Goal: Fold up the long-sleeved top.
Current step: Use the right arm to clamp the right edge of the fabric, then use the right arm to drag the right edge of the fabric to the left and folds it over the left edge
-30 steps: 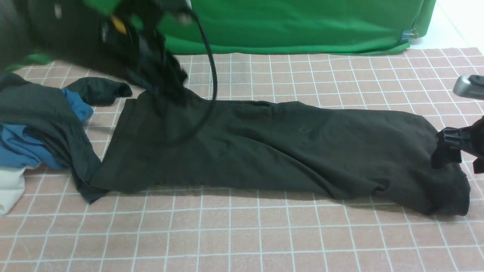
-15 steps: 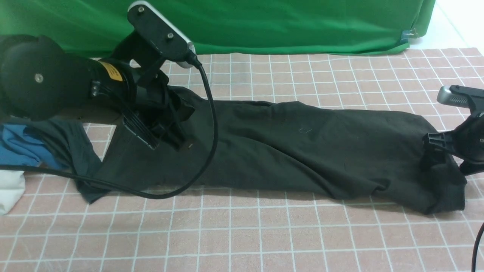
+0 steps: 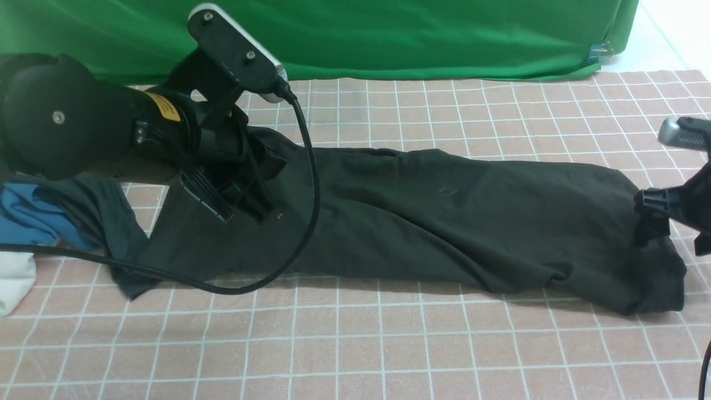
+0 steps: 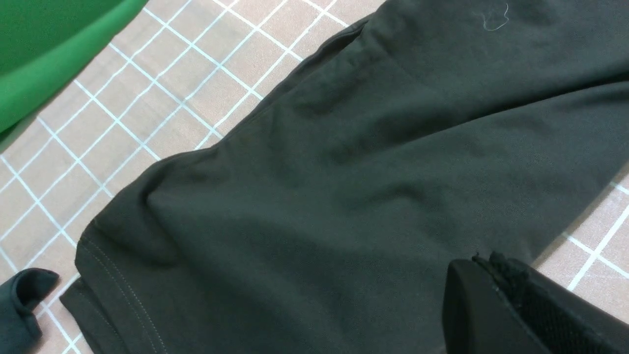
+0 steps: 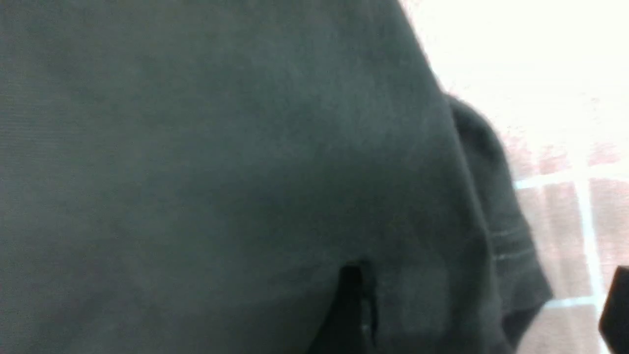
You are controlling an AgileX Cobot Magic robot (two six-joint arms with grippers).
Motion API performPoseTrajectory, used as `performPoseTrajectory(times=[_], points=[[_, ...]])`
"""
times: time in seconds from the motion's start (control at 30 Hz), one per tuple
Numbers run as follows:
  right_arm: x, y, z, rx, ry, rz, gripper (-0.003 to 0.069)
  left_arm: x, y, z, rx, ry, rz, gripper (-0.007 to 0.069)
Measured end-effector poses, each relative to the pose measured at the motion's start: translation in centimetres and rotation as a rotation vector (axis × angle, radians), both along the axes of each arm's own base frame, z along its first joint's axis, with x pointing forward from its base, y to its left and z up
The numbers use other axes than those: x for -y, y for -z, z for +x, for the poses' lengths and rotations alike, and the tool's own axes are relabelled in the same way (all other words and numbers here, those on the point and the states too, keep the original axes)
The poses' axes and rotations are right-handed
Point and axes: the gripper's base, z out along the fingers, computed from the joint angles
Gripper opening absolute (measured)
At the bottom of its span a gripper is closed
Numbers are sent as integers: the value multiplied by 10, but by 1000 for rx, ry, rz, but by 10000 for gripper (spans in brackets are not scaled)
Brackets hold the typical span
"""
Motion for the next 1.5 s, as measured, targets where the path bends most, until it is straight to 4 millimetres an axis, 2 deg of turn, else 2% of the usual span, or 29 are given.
performPoseTrajectory(times=[0.17, 0.3, 0.43, 0.47, 0.5, 0.53, 0.6, 0.77, 0.83, 0.87, 0.9, 0.93, 1.03, 1.23, 1.37, 1.5], points=[[0, 12, 1, -34, -5, 0, 626, 0, 0, 0, 1, 0, 0, 17], [-4, 14, 2, -31, -52, 5, 534, 0, 0, 0, 1, 0, 0, 17], [-12, 14, 4, -19, -98, 9, 388, 0, 0, 0, 1, 0, 0, 17], [-16, 14, 5, -16, -133, 10, 285, 0, 0, 0, 2, 1, 4, 17], [-16, 14, 5, -15, -138, 9, 285, 0, 0, 0, 2, 2, 5, 17], [-18, 13, 5, -13, -171, 5, 191, -1, 1, 0, 5, 8, 26, 17], [-17, 10, 4, -14, -195, -12, 111, -3, 2, -1, -1, 15, 61, 17], [3, -15, -8, -15, -162, -98, 102, -7, 4, -1, -31, -44, 63, 17], [17, -35, -16, 18, -106, -130, 102, -8, 4, 0, -39, -84, 49, 17], [31, -53, -25, 51, -58, -159, 102, -9, 4, 0, -46, -116, 36, 17], [32, -55, -26, 54, -55, -163, 102, -9, 4, 0, -48, -120, 32, 17], [40, -65, -32, 74, -24, -180, 102, -11, 5, 2, -63, -155, 14, 17], [46, -71, -37, 82, -4, -193, 102, -15, 12, 7, -101, -200, -10, 17], [45, -71, -37, 88, -3, -171, 102, -33, 45, 36, -192, -319, -67, 35], [44, -71, -36, 94, -8, -163, 102, -34, 70, 55, -195, -301, -81, 142], [44, -71, -36, 94, -8, -162, 102, -32, 82, 73, -117, -292, -74, 245]])
